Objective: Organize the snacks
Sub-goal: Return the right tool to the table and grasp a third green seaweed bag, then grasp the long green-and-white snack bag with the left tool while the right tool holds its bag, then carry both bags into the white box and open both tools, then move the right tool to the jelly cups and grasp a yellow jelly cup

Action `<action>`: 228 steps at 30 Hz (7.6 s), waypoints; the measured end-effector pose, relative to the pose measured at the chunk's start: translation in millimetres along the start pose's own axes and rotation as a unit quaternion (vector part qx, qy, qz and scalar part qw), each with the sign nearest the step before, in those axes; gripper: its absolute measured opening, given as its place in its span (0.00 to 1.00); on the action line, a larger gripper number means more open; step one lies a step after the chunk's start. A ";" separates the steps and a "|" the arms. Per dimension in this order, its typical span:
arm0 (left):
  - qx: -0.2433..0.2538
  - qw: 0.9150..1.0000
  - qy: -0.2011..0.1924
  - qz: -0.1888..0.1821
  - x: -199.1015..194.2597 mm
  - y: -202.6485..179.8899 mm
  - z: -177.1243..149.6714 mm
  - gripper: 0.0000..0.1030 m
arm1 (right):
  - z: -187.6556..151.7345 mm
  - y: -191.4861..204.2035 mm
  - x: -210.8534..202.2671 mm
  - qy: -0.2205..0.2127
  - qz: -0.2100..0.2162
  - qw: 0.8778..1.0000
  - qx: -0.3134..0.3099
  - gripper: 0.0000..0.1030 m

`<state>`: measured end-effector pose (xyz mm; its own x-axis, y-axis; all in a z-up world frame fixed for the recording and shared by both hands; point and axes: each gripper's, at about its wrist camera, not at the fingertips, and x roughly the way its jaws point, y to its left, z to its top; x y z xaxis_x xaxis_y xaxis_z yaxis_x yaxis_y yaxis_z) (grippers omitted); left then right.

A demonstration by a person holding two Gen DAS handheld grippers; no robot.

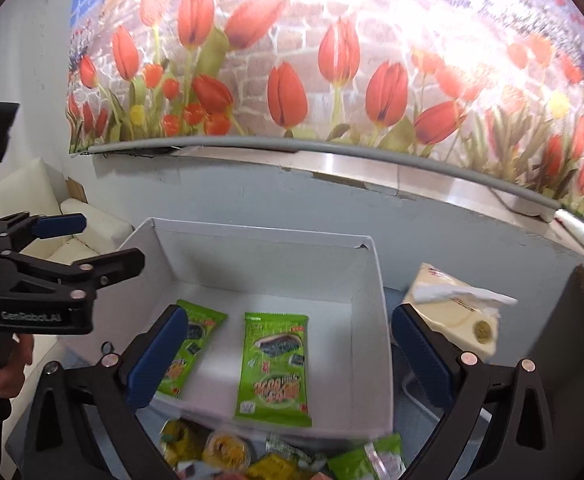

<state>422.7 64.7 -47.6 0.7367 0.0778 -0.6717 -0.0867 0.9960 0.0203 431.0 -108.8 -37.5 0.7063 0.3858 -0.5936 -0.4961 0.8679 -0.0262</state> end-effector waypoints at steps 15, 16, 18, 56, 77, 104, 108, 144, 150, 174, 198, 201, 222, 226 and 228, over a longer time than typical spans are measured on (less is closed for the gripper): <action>-0.024 0.999 -0.013 -0.023 -113.3 -8.5 -99.5 1.00 | -113.0 35.9 -102.1 0.012 -0.015 0.999 0.027 1.00; -0.023 0.999 -0.011 -0.026 -121.3 -9.8 -110.2 1.00 | -122.5 37.4 -104.9 0.016 -0.014 0.999 0.034 1.00; -0.017 0.999 -0.005 -0.038 -133.1 -12.2 -129.7 1.00 | -144.3 41.7 -106.7 0.035 -0.010 0.999 0.040 1.00; 0.011 0.998 0.032 -0.057 -165.0 -33.3 -195.6 1.00 | -207.0 20.9 -65.6 0.126 -0.008 0.987 0.099 0.62; -0.014 0.994 0.096 -0.038 1.4 -259.5 -101.4 1.00 | -292.9 -65.4 -200.0 0.125 -0.079 0.976 0.159 0.62; -0.089 0.979 0.176 0.052 100.9 -298.8 -118.8 0.79 | -291.5 -71.9 -212.3 0.102 -0.070 0.979 0.162 0.62; -0.069 0.981 0.177 0.038 96.9 -297.6 -115.8 0.76 | -288.2 -69.4 -215.3 0.097 -0.073 0.980 0.158 0.62; -0.036 0.999 -0.010 -0.013 -74.5 0.1 -17.2 0.74 | -72.6 1.3 -74.8 0.016 0.013 0.999 0.029 0.62; -0.009 0.999 -0.004 -0.041 -24.5 10.5 14.2 0.75 | -3.6 0.2 10.4 0.037 -0.001 0.999 0.006 0.62; 0.040 0.998 0.032 -0.035 26.2 8.4 -7.2 1.00 | -2.4 3.1 61.8 0.054 -0.027 0.998 -0.012 1.00; -0.007 0.999 -0.007 -0.050 -102.8 7.6 -148.0 1.00 | -152.4 61.1 -40.1 0.033 -0.003 0.997 0.075 1.00; -0.018 0.998 0.013 -0.056 -107.5 13.5 -173.6 1.00 | -169.0 66.0 -26.5 0.050 -0.008 0.994 0.097 0.99; -0.009 0.998 0.032 -0.059 -96.6 24.1 -198.8 1.00 | -174.9 48.6 36.6 0.089 -0.008 0.961 0.261 0.38; -0.001 0.998 0.032 -0.060 -92.8 19.8 -198.4 1.00 | -175.1 56.1 40.3 0.091 -0.013 0.967 0.238 0.32; 0.001 0.998 0.034 -0.061 -88.9 17.2 -197.3 1.00 | -177.0 57.7 39.7 0.092 -0.005 0.967 0.238 0.32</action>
<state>223.4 66.4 -133.6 0.6949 -0.0470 -0.7176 0.0023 0.9980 -0.0631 341.0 -98.8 -204.9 0.5863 0.3520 -0.7296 -0.1705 0.9341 0.3135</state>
